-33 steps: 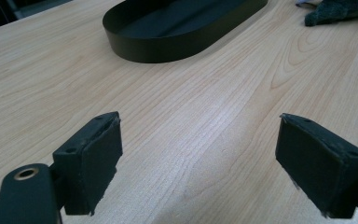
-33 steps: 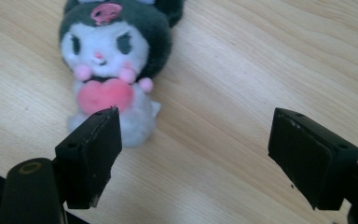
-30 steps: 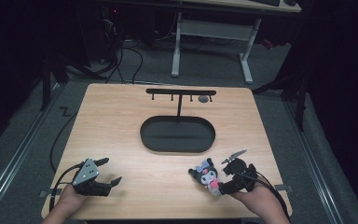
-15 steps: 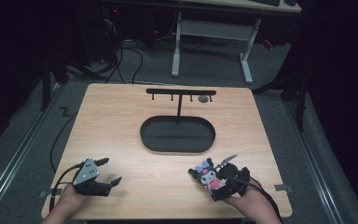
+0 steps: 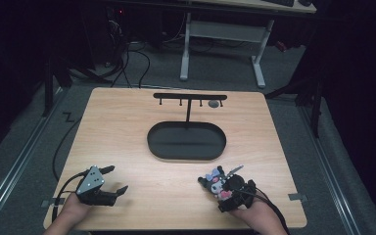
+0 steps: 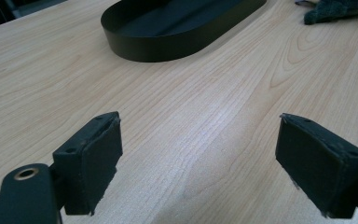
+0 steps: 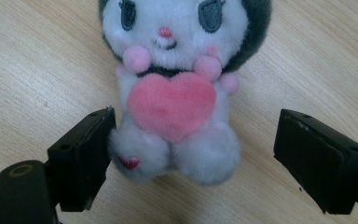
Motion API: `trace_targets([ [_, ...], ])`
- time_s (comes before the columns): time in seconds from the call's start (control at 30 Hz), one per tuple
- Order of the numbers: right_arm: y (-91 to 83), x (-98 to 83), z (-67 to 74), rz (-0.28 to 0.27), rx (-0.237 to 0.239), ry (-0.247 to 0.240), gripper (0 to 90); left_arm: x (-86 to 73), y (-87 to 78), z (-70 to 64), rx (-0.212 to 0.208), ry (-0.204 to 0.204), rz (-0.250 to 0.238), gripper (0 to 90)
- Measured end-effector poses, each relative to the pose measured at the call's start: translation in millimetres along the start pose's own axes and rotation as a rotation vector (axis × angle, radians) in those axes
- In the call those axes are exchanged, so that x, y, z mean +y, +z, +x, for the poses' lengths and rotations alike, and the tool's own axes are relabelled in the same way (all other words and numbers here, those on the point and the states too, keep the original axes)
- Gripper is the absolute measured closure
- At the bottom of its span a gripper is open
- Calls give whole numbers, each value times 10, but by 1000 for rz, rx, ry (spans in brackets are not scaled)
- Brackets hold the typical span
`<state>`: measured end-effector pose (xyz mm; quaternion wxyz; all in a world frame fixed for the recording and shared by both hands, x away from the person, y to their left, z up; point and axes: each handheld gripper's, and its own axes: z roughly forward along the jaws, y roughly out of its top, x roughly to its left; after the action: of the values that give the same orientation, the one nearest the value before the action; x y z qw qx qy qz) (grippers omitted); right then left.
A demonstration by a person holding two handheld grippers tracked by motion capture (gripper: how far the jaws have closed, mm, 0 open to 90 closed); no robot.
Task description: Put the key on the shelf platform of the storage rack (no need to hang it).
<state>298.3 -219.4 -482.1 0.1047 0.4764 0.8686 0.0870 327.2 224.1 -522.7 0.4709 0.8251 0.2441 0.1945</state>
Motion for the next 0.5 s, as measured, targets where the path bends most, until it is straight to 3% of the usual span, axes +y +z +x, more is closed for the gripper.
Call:
trace_targets([
  [0.2,48,-7,49,-4,-6,-29,216,0,-1,-2,1,2,3,155],
  [0.47,50,-19,33,-23,-5,-18,328,0,1,0,1,0,1,155],
  [0.5,42,-17,29,-26,8,-19,393,0,1,0,1,0,1,155],
])
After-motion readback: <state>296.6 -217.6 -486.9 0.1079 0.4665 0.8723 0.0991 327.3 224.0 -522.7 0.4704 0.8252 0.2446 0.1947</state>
